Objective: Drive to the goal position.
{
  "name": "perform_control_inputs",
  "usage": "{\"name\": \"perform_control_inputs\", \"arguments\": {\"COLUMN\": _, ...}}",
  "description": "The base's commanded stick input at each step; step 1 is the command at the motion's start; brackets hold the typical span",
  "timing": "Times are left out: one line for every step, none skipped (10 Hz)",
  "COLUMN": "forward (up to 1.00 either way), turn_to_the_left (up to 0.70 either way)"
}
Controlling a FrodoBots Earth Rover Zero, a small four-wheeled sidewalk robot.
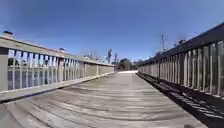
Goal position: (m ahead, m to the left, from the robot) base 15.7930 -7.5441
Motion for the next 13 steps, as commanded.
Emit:
{"name": "perform_control_inputs", "arguments": {"forward": 0.7, "turn_to_the_left": 0.0}}
{"name": "perform_control_inputs", "arguments": {"forward": 0.7, "turn_to_the_left": -0.01}}
{"name": "perform_control_inputs", "arguments": {"forward": 0.7, "turn_to_the_left": -0.35}}
{"name": "perform_control_inputs", "arguments": {"forward": 0.7, "turn_to_the_left": -0.35}}
{"name": "perform_control_inputs", "arguments": {"forward": 0.7, "turn_to_the_left": -0.24}}
{"name": "perform_control_inputs", "arguments": {"forward": 0.7, "turn_to_the_left": -0.07}}
{"name": "perform_control_inputs", "arguments": {"forward": 0.7, "turn_to_the_left": 0.0}}
{"name": "perform_control_inputs", "arguments": {"forward": 0.7, "turn_to_the_left": 0.0}}
{"name": "perform_control_inputs", "arguments": {"forward": 0.7, "turn_to_the_left": 0.0}}
{"name": "perform_control_inputs", "arguments": {"forward": 0.7, "turn_to_the_left": 0.0}}
{"name": "perform_control_inputs", "arguments": {"forward": 0.7, "turn_to_the_left": 0.0}}
{"name": "perform_control_inputs", "arguments": {"forward": 0.7, "turn_to_the_left": 0.0}}
{"name": "perform_control_inputs", "arguments": {"forward": 0.7, "turn_to_the_left": 0.0}}
